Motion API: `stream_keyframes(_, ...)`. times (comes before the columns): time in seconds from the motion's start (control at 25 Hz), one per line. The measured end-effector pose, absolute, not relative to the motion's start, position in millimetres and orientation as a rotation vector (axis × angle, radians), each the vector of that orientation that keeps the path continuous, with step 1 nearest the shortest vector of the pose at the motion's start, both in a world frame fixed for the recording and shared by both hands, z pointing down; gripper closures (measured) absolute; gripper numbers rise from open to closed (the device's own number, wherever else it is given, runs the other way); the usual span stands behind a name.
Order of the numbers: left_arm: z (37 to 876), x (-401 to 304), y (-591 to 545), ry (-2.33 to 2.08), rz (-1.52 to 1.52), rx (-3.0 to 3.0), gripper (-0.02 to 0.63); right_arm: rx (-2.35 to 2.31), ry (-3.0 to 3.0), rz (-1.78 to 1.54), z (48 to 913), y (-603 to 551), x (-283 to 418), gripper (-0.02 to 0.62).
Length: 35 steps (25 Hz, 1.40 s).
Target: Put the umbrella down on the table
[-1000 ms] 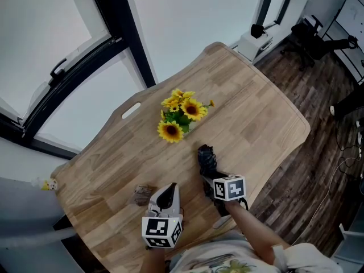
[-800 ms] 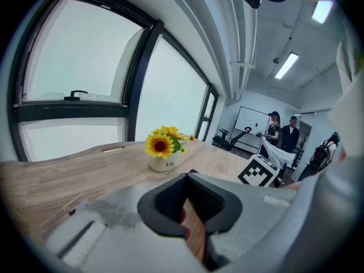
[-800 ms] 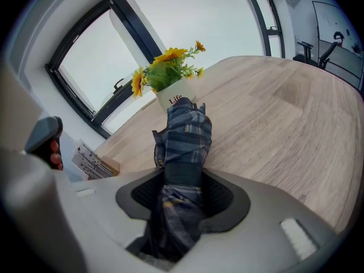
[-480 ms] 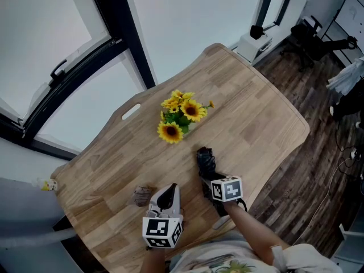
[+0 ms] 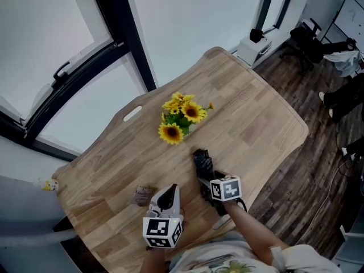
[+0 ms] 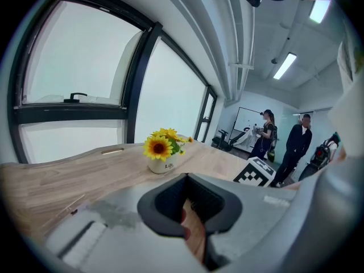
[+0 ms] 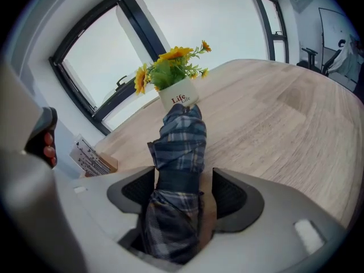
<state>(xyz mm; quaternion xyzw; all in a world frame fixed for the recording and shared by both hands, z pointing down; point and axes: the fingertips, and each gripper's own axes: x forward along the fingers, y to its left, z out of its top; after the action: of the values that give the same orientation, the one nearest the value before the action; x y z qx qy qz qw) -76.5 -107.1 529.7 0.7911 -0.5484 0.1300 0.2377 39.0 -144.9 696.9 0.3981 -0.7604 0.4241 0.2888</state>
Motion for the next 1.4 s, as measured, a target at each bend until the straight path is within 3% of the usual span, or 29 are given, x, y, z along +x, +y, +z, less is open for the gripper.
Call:
stream_keyframes(0.32, 520.8, -83.4, -103.3, -1.536, 0.342, 2.173, 0.604, 1.116, -2.141, 1.093, 653.1, -156.5, 41.9, 0.276)
stream_keyframes(0.48, 513.8, -83.8, -101.3, -1.545, 0.327, 2.183, 0.604, 1.152, -2.242, 1.028, 617.1, -158.8, 39.0, 0.313)
stream_keyframes(0.64, 506.3, -84.6, -98.0, -1.557, 0.315, 2.194, 0.604, 1.233, -2.357, 0.878, 573.8, -159.4, 39.8, 0.423)
stream_keyframes(0.8, 497.8, -87.8, -93.5, -1.575, 0.296, 2.202, 0.604, 1.336, -2.447, 0.735, 530.5, -158.5, 44.9, 0.592)
stream_keyframes(1.4, 461.4, -84.0, -70.3, -1.598, 0.219, 2.264, 0.604, 1.309, -2.594, 0.621, 470.1, -114.0, 31.6, 0.595)
